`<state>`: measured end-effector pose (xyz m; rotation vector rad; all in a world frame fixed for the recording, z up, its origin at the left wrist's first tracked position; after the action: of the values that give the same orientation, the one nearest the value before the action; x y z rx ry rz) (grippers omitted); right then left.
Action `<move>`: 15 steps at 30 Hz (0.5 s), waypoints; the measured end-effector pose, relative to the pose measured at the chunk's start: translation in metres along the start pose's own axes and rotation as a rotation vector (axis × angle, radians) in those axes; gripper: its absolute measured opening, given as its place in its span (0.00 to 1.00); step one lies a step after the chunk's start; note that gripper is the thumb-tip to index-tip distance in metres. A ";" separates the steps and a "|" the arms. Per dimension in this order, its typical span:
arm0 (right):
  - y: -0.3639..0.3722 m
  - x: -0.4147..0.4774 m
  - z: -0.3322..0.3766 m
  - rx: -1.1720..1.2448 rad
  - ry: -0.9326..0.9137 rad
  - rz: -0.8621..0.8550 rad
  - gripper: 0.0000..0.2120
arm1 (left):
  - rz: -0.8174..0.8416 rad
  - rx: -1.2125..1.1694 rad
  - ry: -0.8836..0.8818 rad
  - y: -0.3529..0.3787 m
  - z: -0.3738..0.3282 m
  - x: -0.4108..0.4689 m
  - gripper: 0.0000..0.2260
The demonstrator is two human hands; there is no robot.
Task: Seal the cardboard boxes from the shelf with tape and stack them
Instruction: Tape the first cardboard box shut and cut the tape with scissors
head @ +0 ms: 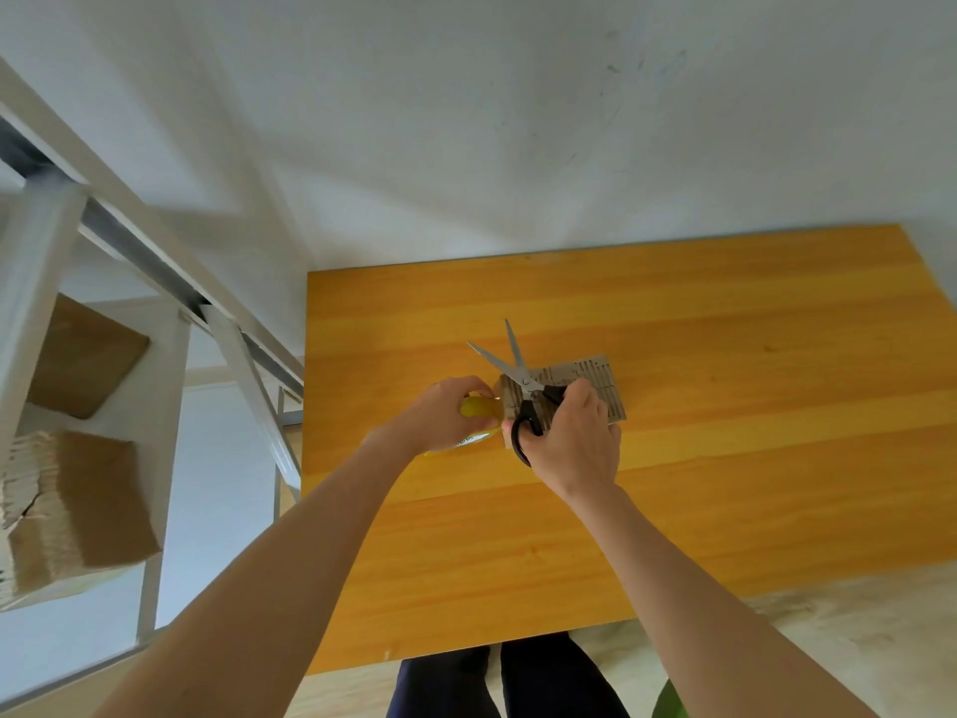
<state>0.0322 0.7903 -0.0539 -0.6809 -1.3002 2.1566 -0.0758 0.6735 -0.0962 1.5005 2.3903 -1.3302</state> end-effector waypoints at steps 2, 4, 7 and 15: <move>0.000 0.001 0.001 -0.009 0.002 0.001 0.31 | 0.013 0.042 0.012 0.000 0.002 0.002 0.17; 0.000 0.001 0.001 -0.021 -0.001 -0.004 0.30 | 0.030 0.079 0.005 0.000 0.005 0.003 0.18; 0.000 0.002 0.000 -0.039 -0.002 -0.013 0.28 | 0.061 0.155 -0.020 0.003 0.009 0.004 0.19; -0.007 -0.015 -0.003 0.387 0.034 0.156 0.29 | -0.009 0.018 -0.011 -0.003 0.011 0.001 0.16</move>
<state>0.0462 0.7850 -0.0470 -0.6707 -0.7972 2.4162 -0.0828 0.6659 -0.1017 1.4846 2.3880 -1.3611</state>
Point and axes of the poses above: each hand's wrist, its own x-axis towards the middle knuckle, its own y-axis out of the palm, z = x × y, the point moved 10 cm from there along x, towards the middle knuckle, and after that the axes turned 3 degrees about x, right-handed, at the moved point
